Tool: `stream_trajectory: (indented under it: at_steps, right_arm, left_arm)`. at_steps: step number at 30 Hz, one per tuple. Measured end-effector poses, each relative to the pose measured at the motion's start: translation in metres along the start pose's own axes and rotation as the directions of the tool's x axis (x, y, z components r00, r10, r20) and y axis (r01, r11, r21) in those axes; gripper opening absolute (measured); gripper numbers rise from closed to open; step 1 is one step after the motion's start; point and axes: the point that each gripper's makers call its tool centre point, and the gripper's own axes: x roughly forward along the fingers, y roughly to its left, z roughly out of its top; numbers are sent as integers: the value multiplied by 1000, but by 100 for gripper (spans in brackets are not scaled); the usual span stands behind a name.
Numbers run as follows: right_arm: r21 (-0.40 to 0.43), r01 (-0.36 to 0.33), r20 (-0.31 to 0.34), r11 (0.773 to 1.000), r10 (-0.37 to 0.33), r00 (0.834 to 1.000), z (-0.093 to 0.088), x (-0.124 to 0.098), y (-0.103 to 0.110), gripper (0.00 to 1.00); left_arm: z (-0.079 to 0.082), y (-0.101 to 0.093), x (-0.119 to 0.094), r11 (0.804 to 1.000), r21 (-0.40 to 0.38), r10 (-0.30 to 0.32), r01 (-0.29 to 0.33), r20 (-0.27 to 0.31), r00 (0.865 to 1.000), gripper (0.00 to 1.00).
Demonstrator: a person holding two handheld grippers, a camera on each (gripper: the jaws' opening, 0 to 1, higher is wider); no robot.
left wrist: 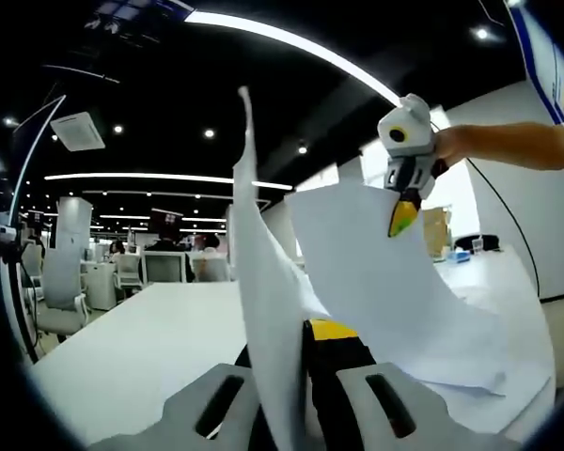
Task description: Organize the stack of printing papers by aligning and flattening the scattered papers on the table
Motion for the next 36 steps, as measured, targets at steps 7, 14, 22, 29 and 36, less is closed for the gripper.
stream_trajectory:
  at_steps: [7, 14, 22, 29, 36]
  right_arm:
    - [-9, -1, -4, 1000, 1, 1000, 2, 4, 0, 0]
    - [-19, 7, -19, 1000, -7, 1000, -1, 7, -3, 0]
    - [-59, 2, -1, 998, -2, 1000, 6, 7, -1, 0]
    - [-80, 11, -7, 997, -12, 1000, 8, 9, -4, 0]
    - [-106, 29, -8, 994, -30, 1000, 11, 12, -8, 0]
  left_arm:
    - [0, 0, 0, 1000, 0, 0, 0, 0, 1000, 6]
    - [-1, -1, 0, 1000, 2, -3, 3, -5, 1000, 6]
    - [-3, -5, 1, 1000, 3, -16, 16, -14, 1000, 7]
    - [-3, -10, 1, 999, 2, -38, 38, -20, 999, 8]
    - [-4, -13, 3, 998, 0, -57, 57, -22, 998, 8]
